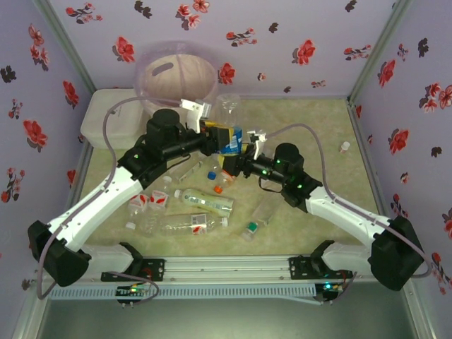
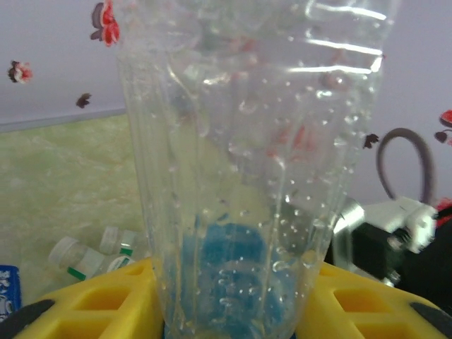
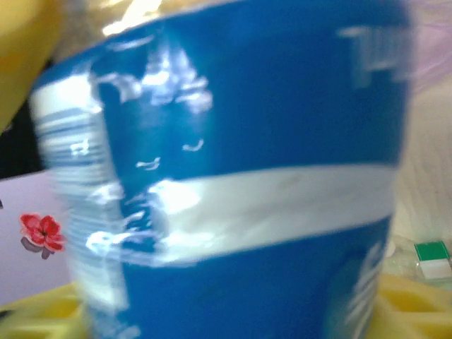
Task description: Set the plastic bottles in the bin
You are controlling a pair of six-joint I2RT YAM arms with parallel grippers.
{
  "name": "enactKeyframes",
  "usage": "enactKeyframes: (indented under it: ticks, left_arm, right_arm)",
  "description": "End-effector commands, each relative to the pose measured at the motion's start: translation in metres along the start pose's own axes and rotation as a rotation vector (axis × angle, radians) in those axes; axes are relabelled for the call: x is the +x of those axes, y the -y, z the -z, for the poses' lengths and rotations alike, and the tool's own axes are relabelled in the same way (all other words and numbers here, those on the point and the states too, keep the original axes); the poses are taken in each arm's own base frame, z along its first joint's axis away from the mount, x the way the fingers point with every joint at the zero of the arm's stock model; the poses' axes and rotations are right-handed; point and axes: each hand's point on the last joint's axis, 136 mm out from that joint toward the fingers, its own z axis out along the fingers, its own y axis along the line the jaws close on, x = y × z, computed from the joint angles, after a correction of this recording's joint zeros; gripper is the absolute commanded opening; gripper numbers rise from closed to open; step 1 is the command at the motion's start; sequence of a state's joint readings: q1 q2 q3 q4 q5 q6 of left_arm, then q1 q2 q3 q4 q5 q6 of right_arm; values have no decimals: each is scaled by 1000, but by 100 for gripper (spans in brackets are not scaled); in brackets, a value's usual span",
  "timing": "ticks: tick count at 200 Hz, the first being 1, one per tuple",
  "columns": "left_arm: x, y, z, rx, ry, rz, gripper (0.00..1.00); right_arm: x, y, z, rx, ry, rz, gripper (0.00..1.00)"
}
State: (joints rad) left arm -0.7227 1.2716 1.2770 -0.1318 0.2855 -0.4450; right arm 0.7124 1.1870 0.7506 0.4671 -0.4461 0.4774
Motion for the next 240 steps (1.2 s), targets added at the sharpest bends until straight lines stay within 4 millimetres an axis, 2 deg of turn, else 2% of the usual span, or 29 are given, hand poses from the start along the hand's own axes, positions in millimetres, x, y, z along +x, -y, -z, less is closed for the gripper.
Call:
enactKeyframes:
  ticks: [1, 28, 51, 78, 106, 115, 126, 149, 192, 240]
  left_arm:
    - [-36, -4, 11, -88, 61, -77, 39]
    - [-76, -23, 32, -202, 118, -123, 39]
    - [-109, -63, 49, -329, 141, -123, 36]
    - [-148, -114, 62, -461, 178, -115, 17]
    - [-165, -162, 51, -558, 123, -136, 0]
    - [-160, -179, 41, -580, 66, -143, 0]
    - [-161, -191, 32, -598, 13, -155, 0]
    - [-148, -219, 9, -619, -96, -143, 0]
    - [-89, -269, -25, -650, -309, -95, 0]
    - [-12, -305, -42, -663, -552, -75, 0]
  right_arm:
    - [-5, -8, 12, 38, -31, 106, 99]
    - [-8, 18, 45, 262, -28, 185, 99]
    - [-8, 41, 76, 422, -25, 193, 99]
    - [-2, 52, 103, 513, -35, 146, 99]
    - [8, 68, 132, 654, -85, 124, 99]
    - [9, 71, 141, 693, -89, 109, 99]
    - [10, 74, 150, 735, -103, 103, 99]
    - [12, 85, 170, 844, -127, 103, 99]
    - [15, 90, 190, 938, -193, 89, 99]
    - [24, 98, 195, 981, -261, 75, 99]
